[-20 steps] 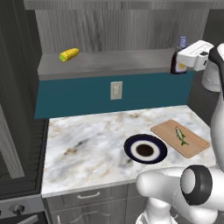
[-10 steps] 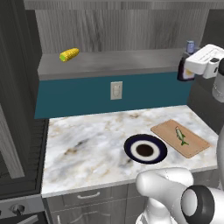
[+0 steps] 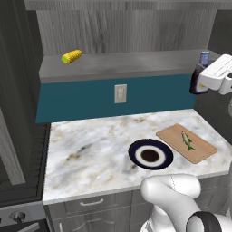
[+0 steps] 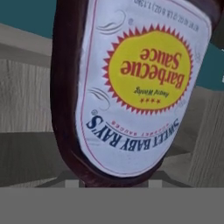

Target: Pick the fish from the plate and place it on the cutting board. Then pick the condiment bottle from the cabinet and place it next to the cutting board.

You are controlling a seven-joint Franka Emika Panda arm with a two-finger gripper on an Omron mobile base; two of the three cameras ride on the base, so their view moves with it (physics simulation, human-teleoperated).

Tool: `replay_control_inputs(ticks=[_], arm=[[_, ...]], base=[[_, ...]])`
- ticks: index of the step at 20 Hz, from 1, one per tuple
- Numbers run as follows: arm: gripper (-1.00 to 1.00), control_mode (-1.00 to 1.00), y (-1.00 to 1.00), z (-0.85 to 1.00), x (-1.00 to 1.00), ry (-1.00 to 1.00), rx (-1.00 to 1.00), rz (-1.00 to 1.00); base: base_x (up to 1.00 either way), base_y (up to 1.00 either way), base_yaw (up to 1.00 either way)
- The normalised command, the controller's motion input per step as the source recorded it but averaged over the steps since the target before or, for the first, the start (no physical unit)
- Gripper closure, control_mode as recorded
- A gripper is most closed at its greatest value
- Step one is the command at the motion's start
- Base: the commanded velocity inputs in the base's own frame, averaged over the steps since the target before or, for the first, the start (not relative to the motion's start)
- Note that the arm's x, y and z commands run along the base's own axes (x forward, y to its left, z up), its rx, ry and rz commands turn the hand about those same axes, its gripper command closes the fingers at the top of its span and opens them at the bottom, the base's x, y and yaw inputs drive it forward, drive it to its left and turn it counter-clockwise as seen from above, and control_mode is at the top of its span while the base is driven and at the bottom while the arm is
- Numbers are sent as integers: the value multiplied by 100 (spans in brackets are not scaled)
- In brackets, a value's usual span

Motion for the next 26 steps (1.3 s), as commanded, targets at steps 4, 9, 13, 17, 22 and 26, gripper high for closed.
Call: replay_control_inputs(ticks=[4,9,13,17,22,26], arm=[[100,-100,0,-40,-29,-4,0,0],[100,-100,0,-38,-24,-1,-1,0],[100,-100,0,-36,-25,0,-1,0],[100,-100,0,-30,-28,0,-1,0],[100,-100,0,-28,-29,0,-1,0],[100,-100,0,-24,-29,-1,-2,0]], base=[[0,0,0],[0,0,0],[0,0,0],[0,0,0],[0,0,0],[0,0,0]])
